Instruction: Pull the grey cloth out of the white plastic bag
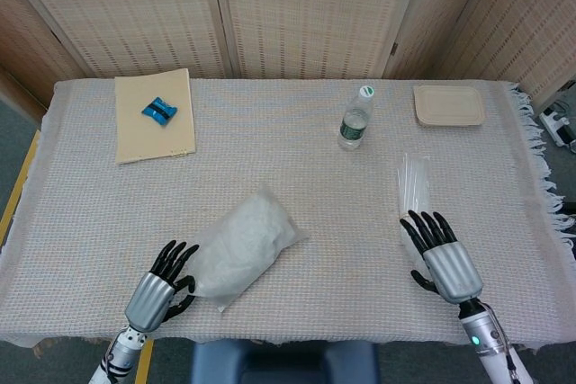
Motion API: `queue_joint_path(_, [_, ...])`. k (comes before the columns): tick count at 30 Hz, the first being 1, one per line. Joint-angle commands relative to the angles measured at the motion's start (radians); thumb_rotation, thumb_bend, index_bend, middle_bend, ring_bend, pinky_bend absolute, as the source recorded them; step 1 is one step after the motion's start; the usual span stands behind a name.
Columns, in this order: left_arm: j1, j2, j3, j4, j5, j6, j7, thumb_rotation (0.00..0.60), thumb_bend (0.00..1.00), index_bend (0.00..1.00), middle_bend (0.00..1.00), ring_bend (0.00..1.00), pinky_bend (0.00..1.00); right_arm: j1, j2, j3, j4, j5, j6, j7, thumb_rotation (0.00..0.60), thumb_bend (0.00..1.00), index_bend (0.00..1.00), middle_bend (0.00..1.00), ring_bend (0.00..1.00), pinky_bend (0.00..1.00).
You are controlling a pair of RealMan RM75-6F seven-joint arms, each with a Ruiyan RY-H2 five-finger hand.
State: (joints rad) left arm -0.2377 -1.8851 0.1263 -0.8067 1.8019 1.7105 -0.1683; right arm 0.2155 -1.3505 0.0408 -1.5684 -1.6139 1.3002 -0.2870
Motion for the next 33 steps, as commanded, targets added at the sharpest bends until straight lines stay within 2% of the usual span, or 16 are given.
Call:
queue_joint_path(1, [-0.003, 0.001, -0.003, -0.003, -0.002, -0.006, 0.002, 0.600, 0.56, 0.73, 0.13, 0.00, 0.01, 0.073, -0.095, 0.044, 0.048, 0.050, -0.087, 0.015, 0.600, 0.23, 0.17, 0.00, 0.00, 0.00])
queue_joint_path(5, [-0.008, -0.001, -0.004, -0.008, 0.000, -0.012, 0.006, 0.600, 0.56, 0.73, 0.13, 0.00, 0.01, 0.128, -0.215, 0.068, 0.124, 0.085, -0.144, 0.039, 0.600, 0.25, 0.30, 0.00, 0.00, 0.00])
queue_joint_path(10, [-0.015, 0.000, -0.009, -0.017, 0.002, -0.015, 0.014, 0.600, 0.55, 0.73, 0.13, 0.00, 0.01, 0.175, -0.401, 0.089, 0.284, 0.062, -0.104, 0.103, 0.600, 0.26, 0.41, 0.00, 0.00, 0.00])
queue_joint_path(16, [-0.023, 0.015, -0.018, -0.038, 0.000, -0.017, 0.020, 0.600, 0.55, 0.73, 0.13, 0.00, 0.01, 0.228, -0.548, 0.117, 0.450, 0.064, -0.088, 0.156, 0.600, 0.27, 0.44, 0.02, 0.00, 0.00])
queue_joint_path(25, [-0.033, 0.036, -0.029, -0.071, -0.006, -0.028, 0.028, 0.600, 0.55, 0.73, 0.13, 0.00, 0.01, 0.302, -0.680, 0.157, 0.614, 0.068, -0.060, 0.238, 0.600, 0.28, 0.46, 0.04, 0.00, 0.00])
queue_joint_path(33, [-0.037, 0.038, -0.037, -0.072, -0.013, -0.032, 0.028, 0.600, 0.54, 0.73, 0.13, 0.00, 0.01, 0.343, -0.740, 0.150, 0.684, 0.072, -0.065, 0.254, 0.600, 0.28, 0.48, 0.05, 0.00, 0.00])
